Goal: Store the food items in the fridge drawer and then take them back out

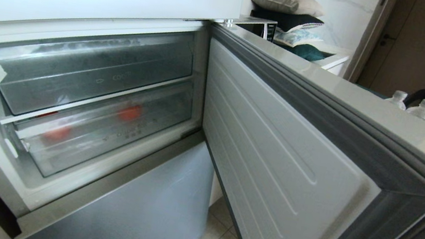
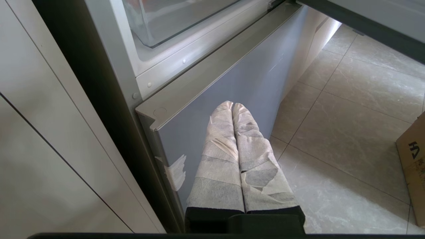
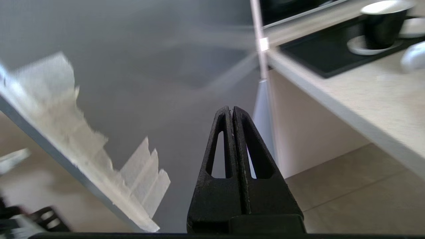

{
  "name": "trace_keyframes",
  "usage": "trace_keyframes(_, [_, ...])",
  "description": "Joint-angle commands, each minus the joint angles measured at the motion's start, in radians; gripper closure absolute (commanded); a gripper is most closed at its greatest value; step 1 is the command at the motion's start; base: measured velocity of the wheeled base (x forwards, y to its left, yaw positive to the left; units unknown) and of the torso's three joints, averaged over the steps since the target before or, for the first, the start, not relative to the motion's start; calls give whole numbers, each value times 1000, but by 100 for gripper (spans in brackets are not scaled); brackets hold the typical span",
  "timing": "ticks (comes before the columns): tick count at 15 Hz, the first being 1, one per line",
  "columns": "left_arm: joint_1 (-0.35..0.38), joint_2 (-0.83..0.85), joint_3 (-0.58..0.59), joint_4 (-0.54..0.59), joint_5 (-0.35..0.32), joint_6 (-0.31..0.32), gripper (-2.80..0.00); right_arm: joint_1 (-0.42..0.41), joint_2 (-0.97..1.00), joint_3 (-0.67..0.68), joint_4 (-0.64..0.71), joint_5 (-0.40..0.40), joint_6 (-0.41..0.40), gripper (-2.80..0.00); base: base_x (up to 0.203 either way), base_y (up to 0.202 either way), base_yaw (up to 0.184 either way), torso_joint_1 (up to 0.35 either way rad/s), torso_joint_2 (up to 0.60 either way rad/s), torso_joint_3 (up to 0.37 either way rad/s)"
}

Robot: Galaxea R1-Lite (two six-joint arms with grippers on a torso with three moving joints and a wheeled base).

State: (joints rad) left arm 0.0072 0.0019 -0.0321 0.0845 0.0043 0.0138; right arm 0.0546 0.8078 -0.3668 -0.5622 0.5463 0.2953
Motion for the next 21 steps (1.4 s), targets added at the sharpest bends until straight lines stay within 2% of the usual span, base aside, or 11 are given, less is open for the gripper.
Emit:
trace_keyframes(1, [0, 0, 0, 0, 0, 0, 0, 85, 50, -45, 16, -12, 2, 0, 0, 0, 0, 0, 0, 0])
trace_keyframes(5, [0, 0, 0, 1, 0, 0, 0, 206, 175, -114, 36, -62, -2, 0, 0, 0, 0, 0, 0, 0])
trace_keyframes(10, [0, 0, 0, 0, 0, 0, 0, 299, 368, -217, 29, -71, -6, 0, 0, 0, 0, 0, 0, 0])
trace_keyframes(14, [0, 0, 0, 1, 0, 0, 0, 347, 504, -302, 26, -66, -79, 0, 0, 0, 0, 0, 0, 0])
trace_keyframes(19, [0, 0, 0, 0, 0, 0, 0, 462, 660, -395, -9, -66, -165, 0, 0, 0, 0, 0, 0, 0])
trace_keyframes(21, [0, 0, 0, 0, 0, 0, 0, 505, 710, -431, -35, -65, -176, 0, 0, 0, 0, 0, 0, 0])
